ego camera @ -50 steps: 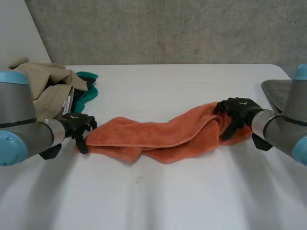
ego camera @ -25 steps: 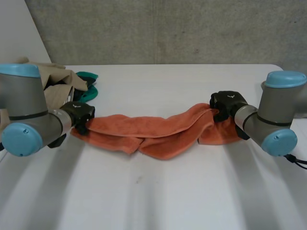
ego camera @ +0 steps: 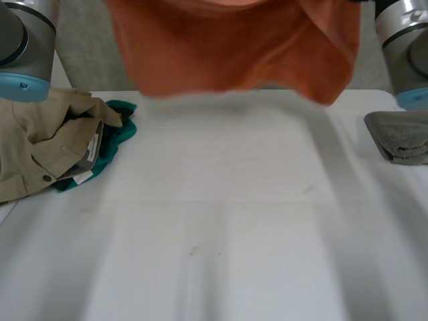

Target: Fold the laundry.

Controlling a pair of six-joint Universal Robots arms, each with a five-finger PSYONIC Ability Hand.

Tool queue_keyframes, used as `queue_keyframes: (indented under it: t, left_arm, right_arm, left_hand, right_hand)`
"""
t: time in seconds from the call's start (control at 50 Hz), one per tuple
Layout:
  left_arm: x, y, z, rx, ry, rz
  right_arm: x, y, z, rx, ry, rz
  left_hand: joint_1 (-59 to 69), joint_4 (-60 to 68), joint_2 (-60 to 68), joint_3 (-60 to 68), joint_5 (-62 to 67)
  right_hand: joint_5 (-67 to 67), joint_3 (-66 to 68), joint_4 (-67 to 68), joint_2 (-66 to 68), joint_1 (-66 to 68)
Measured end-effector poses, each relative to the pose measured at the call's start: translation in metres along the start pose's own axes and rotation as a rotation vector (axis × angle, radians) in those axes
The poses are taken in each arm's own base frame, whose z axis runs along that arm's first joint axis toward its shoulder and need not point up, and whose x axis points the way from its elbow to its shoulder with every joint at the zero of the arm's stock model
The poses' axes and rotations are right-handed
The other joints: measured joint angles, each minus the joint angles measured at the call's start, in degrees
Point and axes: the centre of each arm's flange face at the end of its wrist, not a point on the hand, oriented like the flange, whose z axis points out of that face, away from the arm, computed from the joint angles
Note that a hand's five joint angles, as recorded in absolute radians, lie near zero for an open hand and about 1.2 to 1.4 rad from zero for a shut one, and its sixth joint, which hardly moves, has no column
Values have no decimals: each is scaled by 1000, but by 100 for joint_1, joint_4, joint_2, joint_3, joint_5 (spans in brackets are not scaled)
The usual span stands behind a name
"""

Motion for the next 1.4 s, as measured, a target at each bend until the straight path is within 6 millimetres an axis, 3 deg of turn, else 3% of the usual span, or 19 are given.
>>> queue_keyframes:
  t: [0.08,0.14,0.24,0.32,0.42,0.5,0.54,0.64,0.76,0.9,1.02,1.12,1.2,1.24,1.28,1.4]
  left_arm:
    - [1,26,-13,-90,-2,-3]
    - [7,53,-31,-194,26,-2]
    - [26,109,-82,-437,126,-9]
    - [36,140,-123,-600,199,-19]
    - [46,160,-162,-742,287,-32]
    - [50,161,-176,-785,342,-39]
    - [50,158,-177,-785,352,-38]
    - [44,149,-171,-763,347,-32]
    - [33,140,-162,-736,314,-25]
    - [25,135,-155,-720,288,-30]
    - [22,132,-151,-707,275,-37]
    - [20,129,-148,-700,268,-43]
    - [17,125,-145,-696,256,-51]
    - [14,122,-144,-698,245,-56]
    - [11,120,-143,-702,233,-59]
    - [0,110,-146,-735,211,-60]
  right_arm:
    - [2,11,-16,-98,-61,42]
    - [1,31,-35,-215,-108,78]
    - [-9,74,-86,-485,-220,175]
    - [-22,101,-125,-654,-313,232]
    - [-37,123,-162,-795,-420,225]
    - [-41,130,-176,-862,-473,158]
    - [-41,129,-178,-894,-480,118]
    - [-40,116,-177,-958,-444,87]
    - [-42,95,-181,-1045,-289,160]
    - [-46,85,-199,-1104,-81,258]
    - [-56,93,-216,-1102,40,269]
    - [-62,113,-219,-1061,95,231]
    - [-66,130,-219,-1043,123,200]
    - [-66,138,-218,-1037,146,168]
    - [-61,142,-215,-1033,167,132]
    - [-42,132,-206,-1030,142,13]
  left_hand:
    - [0,0,0,0,0]
    - [0,0,0,0,0]
    - [0,0,1,0,0]
    - [0,0,1,0,0]
    - [0,0,1,0,0]
    - [0,0,1,0,0]
    - [0,0,1,0,0]
    - [0,1,1,0,1]
    - [0,0,1,0,0]
    - [0,1,1,0,0]
    - [0,1,1,0,1]
    - [0,1,1,0,0]
    - [0,1,1,0,0]
    - [0,0,1,0,0]
    - [0,1,1,0,0]
    - [0,0,1,0,0]
  right_hand:
    - [1,0,0,0,0]
    - [1,0,2,0,0]
    - [0,0,5,0,0]
    - [0,0,5,0,0]
    - [0,0,6,0,0]
    - [-357,-391,-388,-351,-238]
    - [-1954,-2130,-2062,-2058,-1691]
    - [-4313,-4372,-4436,-4266,-3823]
    - [-5126,-5185,-5149,-4930,-4461]
    - [-5369,-5614,-5626,-5449,-4909]
    - [-5369,-5614,-5625,-5449,-4909]
    - [-5127,-5286,-5369,-5119,-4757]
    - [-3256,-3432,-3496,-3242,-2826]
    - [-1376,-1512,-1579,-1274,-776]
    - [-293,-352,-440,-112,159]
    - [-69,-13,-16,78,168]
